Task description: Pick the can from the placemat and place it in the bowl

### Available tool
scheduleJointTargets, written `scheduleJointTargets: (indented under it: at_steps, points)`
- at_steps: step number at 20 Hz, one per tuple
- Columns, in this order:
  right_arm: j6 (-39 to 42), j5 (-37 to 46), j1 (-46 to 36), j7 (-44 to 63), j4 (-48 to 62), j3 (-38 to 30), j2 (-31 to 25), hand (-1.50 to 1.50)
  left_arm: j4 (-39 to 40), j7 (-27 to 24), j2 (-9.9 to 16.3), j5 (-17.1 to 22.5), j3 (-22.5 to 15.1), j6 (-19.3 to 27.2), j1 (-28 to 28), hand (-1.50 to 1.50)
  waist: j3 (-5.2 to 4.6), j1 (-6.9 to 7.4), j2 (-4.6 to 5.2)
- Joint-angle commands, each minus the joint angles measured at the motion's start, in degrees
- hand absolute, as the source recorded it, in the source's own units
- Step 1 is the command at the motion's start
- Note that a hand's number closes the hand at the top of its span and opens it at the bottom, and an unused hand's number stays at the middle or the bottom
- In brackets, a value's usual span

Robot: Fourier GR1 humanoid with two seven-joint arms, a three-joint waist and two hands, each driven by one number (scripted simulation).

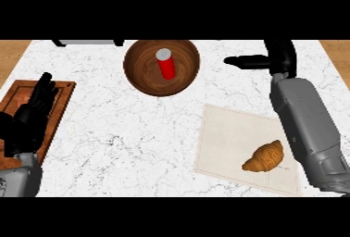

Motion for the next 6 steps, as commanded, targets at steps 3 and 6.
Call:
scheduleJointTargets:
  at_steps: [3, 6]
  points:
    - [9.4, -5.61, 11.47, -1.82, -12.47, -1.35, -2.91, -1.5, -1.87, -0.67, -0.4, -0.59, -0.26, -0.37, 2.25, 0.0, -0.01, -0.03, -0.11]
    - [8.42, -6.0, 14.02, 0.76, -18.53, -0.39, -2.05, -1.5, -2.19, -0.75, 0.57, 0.12, 1.03, -1.77, 2.61, 0.0, -0.02, 0.36, -0.01]
